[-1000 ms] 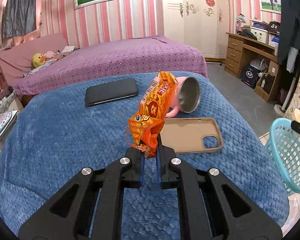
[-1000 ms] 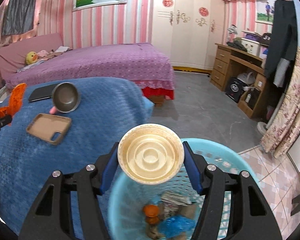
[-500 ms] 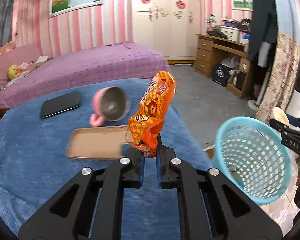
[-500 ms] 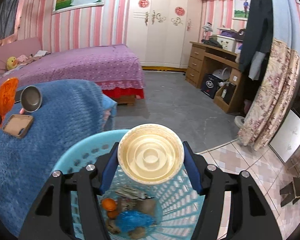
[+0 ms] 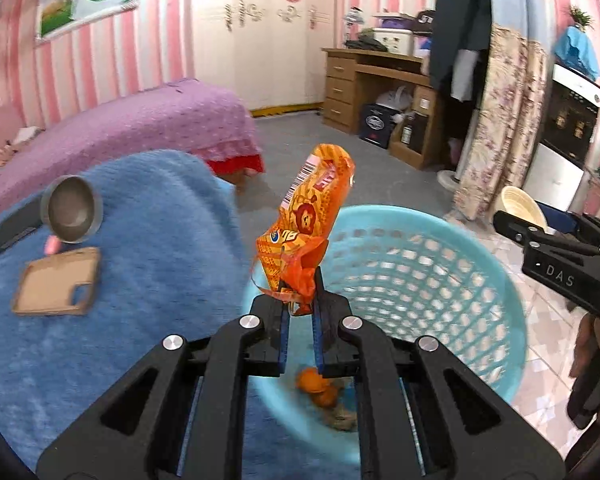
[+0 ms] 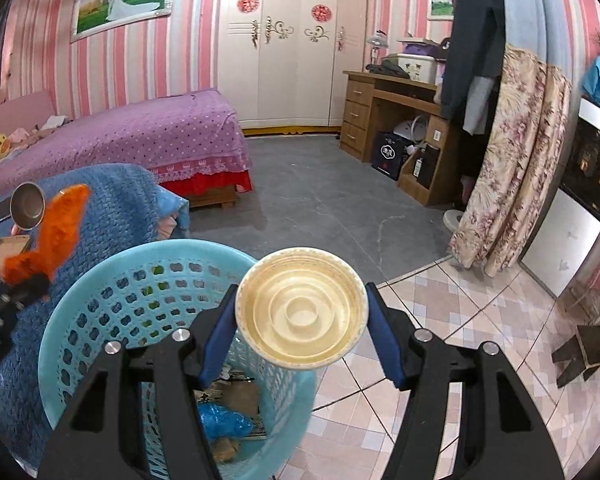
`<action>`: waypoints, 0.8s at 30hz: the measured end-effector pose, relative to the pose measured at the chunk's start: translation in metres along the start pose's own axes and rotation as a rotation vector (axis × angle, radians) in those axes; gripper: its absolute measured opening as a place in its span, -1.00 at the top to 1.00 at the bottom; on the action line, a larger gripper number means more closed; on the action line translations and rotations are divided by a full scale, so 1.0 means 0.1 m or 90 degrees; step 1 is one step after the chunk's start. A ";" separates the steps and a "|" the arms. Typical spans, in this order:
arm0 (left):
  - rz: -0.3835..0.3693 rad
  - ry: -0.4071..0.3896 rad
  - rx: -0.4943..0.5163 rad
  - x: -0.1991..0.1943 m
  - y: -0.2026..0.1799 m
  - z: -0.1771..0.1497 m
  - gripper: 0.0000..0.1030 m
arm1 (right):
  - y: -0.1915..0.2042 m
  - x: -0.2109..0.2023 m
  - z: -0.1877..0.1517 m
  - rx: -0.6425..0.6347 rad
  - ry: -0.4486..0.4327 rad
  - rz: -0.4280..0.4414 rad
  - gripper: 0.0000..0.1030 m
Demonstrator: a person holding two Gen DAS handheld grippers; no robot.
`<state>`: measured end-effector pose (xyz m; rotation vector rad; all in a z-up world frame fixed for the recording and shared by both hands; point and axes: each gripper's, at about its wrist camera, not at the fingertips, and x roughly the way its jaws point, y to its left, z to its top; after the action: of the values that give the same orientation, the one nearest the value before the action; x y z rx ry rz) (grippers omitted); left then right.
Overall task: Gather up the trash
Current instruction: 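Open the left gripper over the basket while the right gripper opens too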
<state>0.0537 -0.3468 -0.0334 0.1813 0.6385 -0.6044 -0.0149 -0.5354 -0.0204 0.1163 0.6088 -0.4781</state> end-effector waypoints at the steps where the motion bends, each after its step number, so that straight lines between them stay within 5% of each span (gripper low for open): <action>1: -0.006 0.005 0.000 0.04 -0.05 0.00 0.84 | -0.01 0.00 0.00 0.002 0.000 -0.001 -0.18; 4: -0.007 0.015 0.012 0.14 -0.15 0.02 0.64 | -0.04 0.00 -0.03 0.007 0.002 0.001 -0.18; 6: 0.000 0.009 0.017 0.14 -0.15 0.04 -0.04 | -0.05 0.01 -0.05 0.004 0.003 0.004 -0.18; 9: 0.042 -0.012 0.018 0.07 -0.05 0.08 -0.56 | -0.03 0.01 -0.05 0.004 0.002 0.009 -0.18; 14: 0.090 -0.040 -0.011 -0.08 0.30 0.15 -0.81 | 0.04 0.00 -0.04 0.001 0.000 0.017 -0.18; 24: 0.145 -0.070 -0.024 -0.32 0.65 0.09 -0.89 | 0.28 0.07 -0.01 -0.006 0.000 0.045 -0.22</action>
<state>0.0755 -0.2818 -0.0080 0.1815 0.5147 -0.3795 0.0023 -0.5129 -0.0261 0.1289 0.6041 -0.4068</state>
